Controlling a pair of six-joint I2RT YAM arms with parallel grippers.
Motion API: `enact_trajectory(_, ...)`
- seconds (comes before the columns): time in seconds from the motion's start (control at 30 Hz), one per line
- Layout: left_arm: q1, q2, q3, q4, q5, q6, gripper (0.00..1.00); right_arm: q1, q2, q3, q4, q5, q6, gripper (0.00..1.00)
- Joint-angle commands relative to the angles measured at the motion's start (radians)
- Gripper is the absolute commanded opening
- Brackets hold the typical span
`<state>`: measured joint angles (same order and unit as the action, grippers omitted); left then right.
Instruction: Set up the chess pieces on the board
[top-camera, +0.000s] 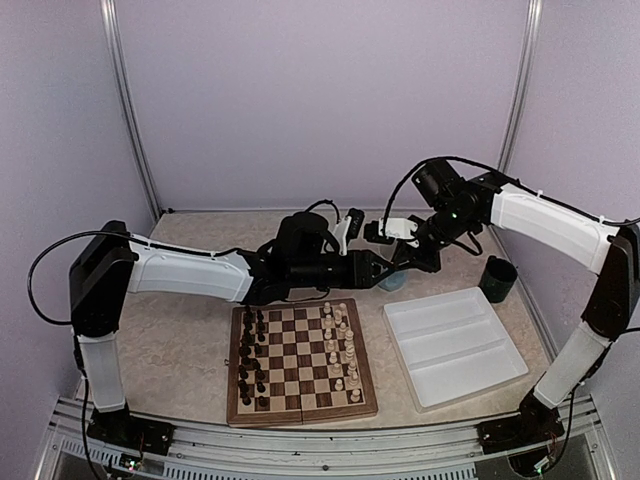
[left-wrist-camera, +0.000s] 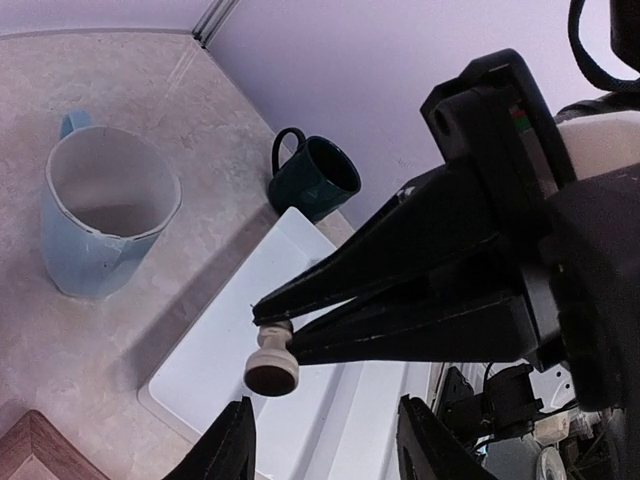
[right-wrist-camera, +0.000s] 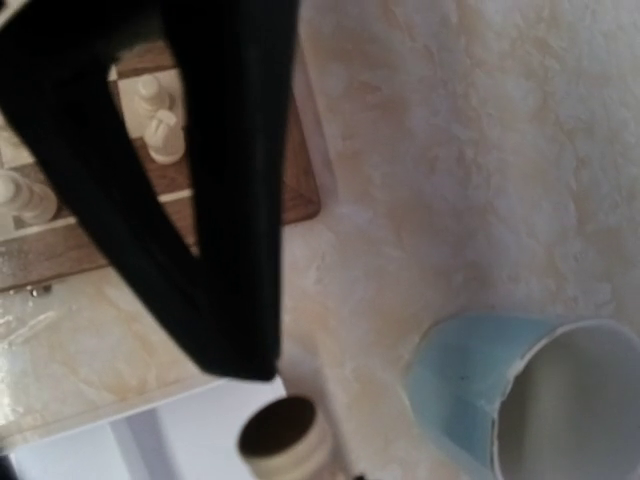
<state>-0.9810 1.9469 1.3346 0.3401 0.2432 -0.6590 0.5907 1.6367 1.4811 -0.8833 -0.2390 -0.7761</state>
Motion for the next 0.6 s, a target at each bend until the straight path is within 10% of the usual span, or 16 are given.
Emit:
enact_trajectory(0.0,-0.002,0.028,0.035,0.034,0.018,-0.033,0.47,0.015,-0.054,-0.02,0.016,-0.002,0.014,0.05)
enact_trajectory(0.57,0.009,0.051,0.029,0.101,0.036,-0.069,0.37,0.03,-0.1,-0.06,0.007,-0.044,0.01,0.06)
